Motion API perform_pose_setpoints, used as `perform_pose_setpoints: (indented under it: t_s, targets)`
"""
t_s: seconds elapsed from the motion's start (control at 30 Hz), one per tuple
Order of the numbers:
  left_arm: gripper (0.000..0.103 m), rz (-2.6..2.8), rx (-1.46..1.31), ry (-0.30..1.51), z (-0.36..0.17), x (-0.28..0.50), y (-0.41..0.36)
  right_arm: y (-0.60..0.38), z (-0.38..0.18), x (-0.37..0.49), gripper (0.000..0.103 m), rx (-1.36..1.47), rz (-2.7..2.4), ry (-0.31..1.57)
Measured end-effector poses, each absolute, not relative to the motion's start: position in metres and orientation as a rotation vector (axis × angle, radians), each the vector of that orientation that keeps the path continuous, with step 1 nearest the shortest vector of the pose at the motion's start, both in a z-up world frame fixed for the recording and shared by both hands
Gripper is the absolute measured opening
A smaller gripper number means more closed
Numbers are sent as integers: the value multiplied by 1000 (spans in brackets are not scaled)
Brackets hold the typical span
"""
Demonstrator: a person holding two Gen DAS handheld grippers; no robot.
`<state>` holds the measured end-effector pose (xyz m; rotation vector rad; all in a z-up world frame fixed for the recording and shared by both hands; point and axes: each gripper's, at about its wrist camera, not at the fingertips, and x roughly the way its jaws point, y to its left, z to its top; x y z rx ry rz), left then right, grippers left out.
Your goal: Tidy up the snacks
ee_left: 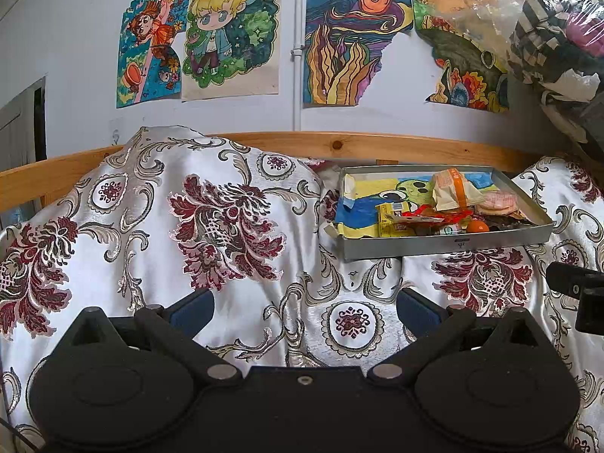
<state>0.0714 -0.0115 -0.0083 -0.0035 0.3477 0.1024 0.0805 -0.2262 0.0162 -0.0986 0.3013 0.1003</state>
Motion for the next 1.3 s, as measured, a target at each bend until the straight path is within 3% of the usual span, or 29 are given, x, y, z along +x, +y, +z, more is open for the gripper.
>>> perform_pose_setpoints:
  t_s: [1.3]
  targets:
    - [102,101,0,361,-5,71,-9,-226,17,78,103,-90,103,295]
